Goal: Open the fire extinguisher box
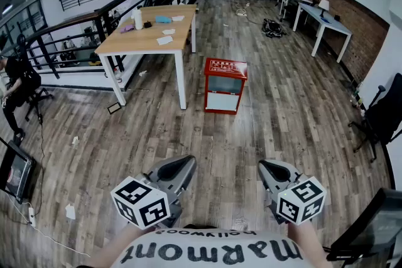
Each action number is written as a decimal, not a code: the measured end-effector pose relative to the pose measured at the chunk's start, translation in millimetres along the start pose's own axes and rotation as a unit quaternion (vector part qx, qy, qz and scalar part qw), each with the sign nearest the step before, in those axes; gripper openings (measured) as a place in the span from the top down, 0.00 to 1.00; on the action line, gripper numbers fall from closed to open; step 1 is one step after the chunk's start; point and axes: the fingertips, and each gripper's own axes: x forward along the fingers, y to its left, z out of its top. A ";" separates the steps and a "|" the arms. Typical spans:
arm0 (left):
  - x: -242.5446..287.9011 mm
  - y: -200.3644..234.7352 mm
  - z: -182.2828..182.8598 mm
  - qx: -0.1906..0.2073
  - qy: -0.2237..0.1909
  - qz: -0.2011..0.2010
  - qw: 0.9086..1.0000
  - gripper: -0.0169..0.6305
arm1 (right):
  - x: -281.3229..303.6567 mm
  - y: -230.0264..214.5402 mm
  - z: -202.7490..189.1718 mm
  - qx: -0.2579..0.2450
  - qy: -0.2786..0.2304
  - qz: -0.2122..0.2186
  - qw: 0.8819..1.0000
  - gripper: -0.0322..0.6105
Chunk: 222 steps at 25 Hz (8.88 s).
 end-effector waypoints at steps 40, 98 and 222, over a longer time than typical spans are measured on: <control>55.8 29.9 -20.1 -0.026 -0.009 0.054 0.998 0.96 | -60.4 -121.2 -52.1 0.038 -0.048 -0.012 0.998 0.94; 374.2 370.4 118.7 -0.026 0.010 0.054 0.998 0.96 | 381.9 -351.8 112.6 -0.016 0.064 0.031 0.997 0.94; 797.7 716.9 -218.0 -0.266 0.058 -0.113 0.956 0.70 | 825.0 -629.5 -158.3 0.347 -0.021 0.218 0.912 0.65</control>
